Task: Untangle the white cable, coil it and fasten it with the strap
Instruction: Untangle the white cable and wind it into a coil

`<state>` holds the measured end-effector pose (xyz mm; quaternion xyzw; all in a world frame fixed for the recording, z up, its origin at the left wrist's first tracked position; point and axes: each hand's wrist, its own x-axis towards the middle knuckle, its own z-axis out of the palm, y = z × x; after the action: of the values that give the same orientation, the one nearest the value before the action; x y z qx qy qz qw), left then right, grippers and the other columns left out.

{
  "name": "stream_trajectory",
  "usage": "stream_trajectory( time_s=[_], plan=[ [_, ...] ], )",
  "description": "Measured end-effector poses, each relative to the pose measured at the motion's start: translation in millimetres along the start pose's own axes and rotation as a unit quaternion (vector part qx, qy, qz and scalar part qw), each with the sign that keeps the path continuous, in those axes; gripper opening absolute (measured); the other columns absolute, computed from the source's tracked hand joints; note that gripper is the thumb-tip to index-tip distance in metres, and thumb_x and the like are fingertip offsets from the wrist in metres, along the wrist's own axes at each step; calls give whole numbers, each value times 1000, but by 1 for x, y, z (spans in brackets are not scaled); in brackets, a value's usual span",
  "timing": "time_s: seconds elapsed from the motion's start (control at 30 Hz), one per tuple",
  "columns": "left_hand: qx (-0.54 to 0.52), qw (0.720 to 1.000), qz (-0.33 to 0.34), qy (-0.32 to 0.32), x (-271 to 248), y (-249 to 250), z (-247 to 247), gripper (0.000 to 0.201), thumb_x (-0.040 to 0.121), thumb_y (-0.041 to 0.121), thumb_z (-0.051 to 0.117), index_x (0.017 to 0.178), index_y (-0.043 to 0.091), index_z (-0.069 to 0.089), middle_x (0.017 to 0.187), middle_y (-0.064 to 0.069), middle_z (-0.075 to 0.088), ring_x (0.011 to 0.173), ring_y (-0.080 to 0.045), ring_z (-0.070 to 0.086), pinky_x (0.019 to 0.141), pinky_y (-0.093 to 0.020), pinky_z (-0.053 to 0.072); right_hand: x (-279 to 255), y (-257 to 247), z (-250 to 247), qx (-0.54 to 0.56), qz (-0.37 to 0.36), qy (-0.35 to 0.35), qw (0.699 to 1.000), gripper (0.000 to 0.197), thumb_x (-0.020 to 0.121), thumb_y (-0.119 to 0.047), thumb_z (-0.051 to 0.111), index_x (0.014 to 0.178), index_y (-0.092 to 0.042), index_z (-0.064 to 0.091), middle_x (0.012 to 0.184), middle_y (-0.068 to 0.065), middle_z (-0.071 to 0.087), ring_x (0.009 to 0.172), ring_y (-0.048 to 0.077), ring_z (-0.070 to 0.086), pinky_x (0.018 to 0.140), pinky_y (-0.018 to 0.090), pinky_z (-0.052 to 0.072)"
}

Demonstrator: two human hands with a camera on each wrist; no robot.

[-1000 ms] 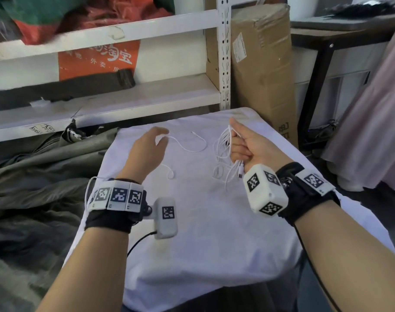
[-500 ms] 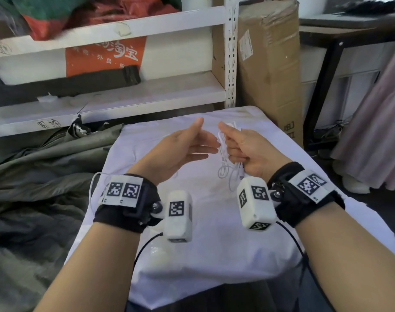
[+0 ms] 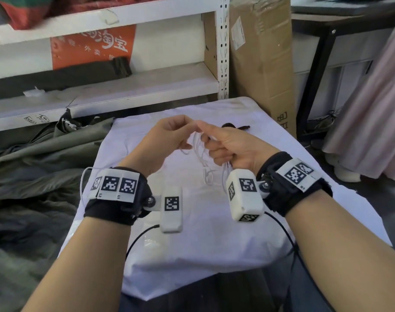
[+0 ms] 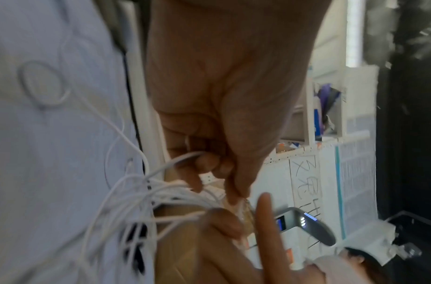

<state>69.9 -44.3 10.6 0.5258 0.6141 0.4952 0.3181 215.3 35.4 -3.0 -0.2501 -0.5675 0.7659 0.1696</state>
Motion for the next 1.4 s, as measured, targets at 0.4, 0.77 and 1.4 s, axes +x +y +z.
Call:
stream_trajectory(
  time_s=[0.4, 0.77, 1.4],
  plan=[
    [14, 998, -57, -7, 6, -20, -17, 58, 86, 67, 42, 100, 20, 73, 83, -6, 59, 76, -21, 47, 73, -34, 37, -9, -17, -5, 192, 9, -250, 949, 41, 92, -38, 34, 65, -15, 53, 41, -7, 22, 33, 6, 12, 30, 14, 22],
    [-117, 983, -49, -132, 1, -20, 2, 26, 79, 6, 67, 99, 21, 67, 81, -1, 61, 76, -16, 59, 89, -41, 45, -13, -19, -12, 207, 15, -292, 933, 38, 92, -38, 37, 68, -14, 54, 47, -7, 19, 34, 6, 15, 32, 14, 22],
    [-250, 956, -117, 101, 8, -16, -15, 31, 98, -3, 36, 99, 10, 63, 64, -5, 57, 43, -10, 52, 49, -19, 49, -4, 1, 4, 102, 78, -121, 984, 39, 102, -37, 30, 88, -7, 50, 51, -4, 39, 33, 1, 36, 31, 11, 25]
  ],
)
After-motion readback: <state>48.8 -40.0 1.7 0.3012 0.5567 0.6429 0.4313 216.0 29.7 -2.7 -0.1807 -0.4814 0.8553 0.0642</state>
